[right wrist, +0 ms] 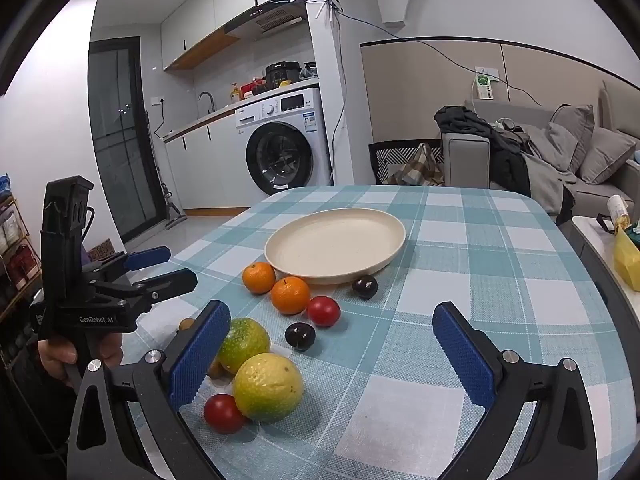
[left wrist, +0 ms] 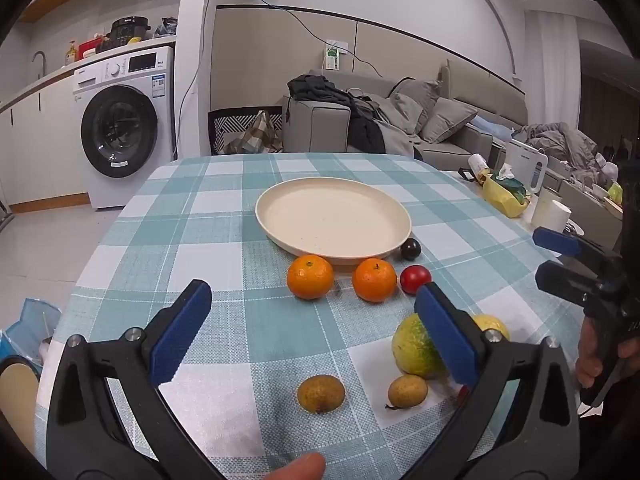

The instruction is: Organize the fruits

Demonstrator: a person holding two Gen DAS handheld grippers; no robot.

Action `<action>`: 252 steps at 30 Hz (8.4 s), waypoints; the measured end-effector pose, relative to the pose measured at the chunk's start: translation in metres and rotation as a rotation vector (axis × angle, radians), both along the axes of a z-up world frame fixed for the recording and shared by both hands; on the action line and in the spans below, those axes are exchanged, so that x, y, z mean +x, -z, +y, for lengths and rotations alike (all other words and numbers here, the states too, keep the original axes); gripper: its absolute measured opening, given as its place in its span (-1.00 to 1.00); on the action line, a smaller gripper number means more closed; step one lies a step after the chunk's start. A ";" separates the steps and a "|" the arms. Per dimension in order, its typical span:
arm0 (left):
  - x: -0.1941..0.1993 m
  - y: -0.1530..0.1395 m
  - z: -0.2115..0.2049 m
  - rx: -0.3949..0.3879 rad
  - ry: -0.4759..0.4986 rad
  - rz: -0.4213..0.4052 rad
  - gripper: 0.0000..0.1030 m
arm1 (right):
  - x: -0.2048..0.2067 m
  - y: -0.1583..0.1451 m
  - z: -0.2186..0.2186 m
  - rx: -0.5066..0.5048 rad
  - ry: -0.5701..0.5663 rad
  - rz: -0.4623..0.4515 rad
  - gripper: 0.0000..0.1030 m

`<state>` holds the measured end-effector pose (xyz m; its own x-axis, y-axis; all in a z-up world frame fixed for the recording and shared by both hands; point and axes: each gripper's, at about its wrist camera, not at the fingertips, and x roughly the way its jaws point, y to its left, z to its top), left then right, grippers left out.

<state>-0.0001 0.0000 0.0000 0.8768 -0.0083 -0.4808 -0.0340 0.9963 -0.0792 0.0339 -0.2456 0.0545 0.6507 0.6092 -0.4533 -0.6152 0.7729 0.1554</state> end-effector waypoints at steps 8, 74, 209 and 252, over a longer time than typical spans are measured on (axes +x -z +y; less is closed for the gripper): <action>0.001 0.000 0.003 -0.025 0.002 0.009 0.98 | -0.001 0.000 0.000 -0.040 -0.024 -0.018 1.00; -0.001 -0.004 0.009 -0.042 0.002 0.005 0.98 | -0.006 0.003 0.009 -0.067 -0.033 -0.027 1.00; 0.063 -0.018 0.001 -0.098 0.140 0.119 -0.05 | 0.051 -0.020 0.025 -0.041 -0.007 0.156 -0.03; 0.174 0.017 0.017 -0.054 0.049 0.217 -0.05 | 0.137 0.023 0.100 -0.117 -0.037 0.285 -0.03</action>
